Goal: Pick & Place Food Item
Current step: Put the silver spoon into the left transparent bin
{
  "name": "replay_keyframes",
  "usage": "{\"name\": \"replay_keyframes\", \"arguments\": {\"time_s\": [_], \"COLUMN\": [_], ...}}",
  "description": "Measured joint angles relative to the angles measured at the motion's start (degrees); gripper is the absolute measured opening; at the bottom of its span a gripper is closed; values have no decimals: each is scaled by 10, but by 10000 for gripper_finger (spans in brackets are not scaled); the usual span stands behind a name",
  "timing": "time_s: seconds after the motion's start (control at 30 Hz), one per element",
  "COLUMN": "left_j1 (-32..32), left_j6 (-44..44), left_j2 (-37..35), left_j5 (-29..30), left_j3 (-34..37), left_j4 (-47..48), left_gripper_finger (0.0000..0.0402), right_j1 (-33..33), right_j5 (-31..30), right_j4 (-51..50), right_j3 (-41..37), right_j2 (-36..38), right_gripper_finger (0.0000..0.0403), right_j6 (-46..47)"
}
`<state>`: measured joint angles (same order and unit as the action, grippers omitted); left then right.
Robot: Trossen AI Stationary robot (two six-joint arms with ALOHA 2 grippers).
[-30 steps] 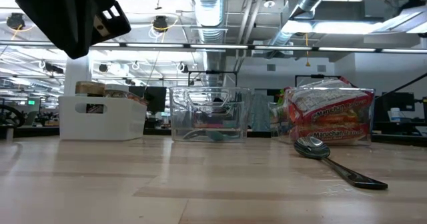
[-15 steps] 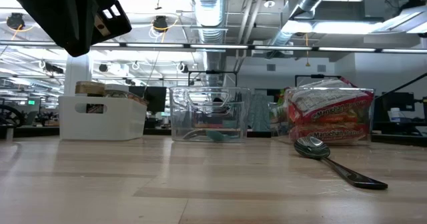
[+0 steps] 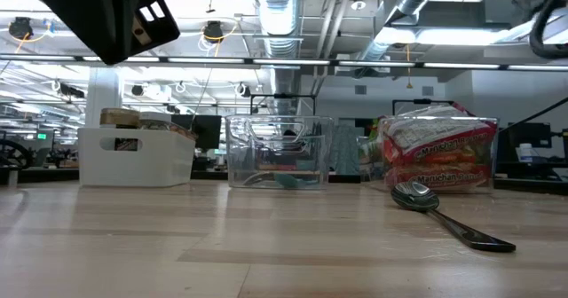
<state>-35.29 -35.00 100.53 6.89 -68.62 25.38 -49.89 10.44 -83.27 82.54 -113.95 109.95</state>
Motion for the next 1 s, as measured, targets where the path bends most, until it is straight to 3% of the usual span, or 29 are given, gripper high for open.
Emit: {"name": "replay_keyframes", "arguments": {"time_s": [0.1, 0.3, 0.53, 0.73, 1.0], "left_j1": [0, 0, 0, 0, 0], "left_j6": [0, 0, 0, 0, 0], "left_j2": [0, 0, 0, 0, 0], "left_j5": [0, 0, 0, -1, -1], "left_j3": [0, 0, 0, 0, 0], "left_j4": [-6, -14, -15, -15, -16], "left_gripper_finger": [40, 40, 40, 40, 40], "right_j1": [4, 9, 8, 11, 14], "right_j5": [2, 19, 120, 80, 77], "right_j4": [56, 94, 109, 110, 144], "right_j3": [-15, -24, -50, -51, -75], "right_j2": [0, 0, 1, 1, 1], "right_gripper_finger": [0, 0, 0, 0, 0], "right_j6": [-74, -96, -162, -152, -154]}}
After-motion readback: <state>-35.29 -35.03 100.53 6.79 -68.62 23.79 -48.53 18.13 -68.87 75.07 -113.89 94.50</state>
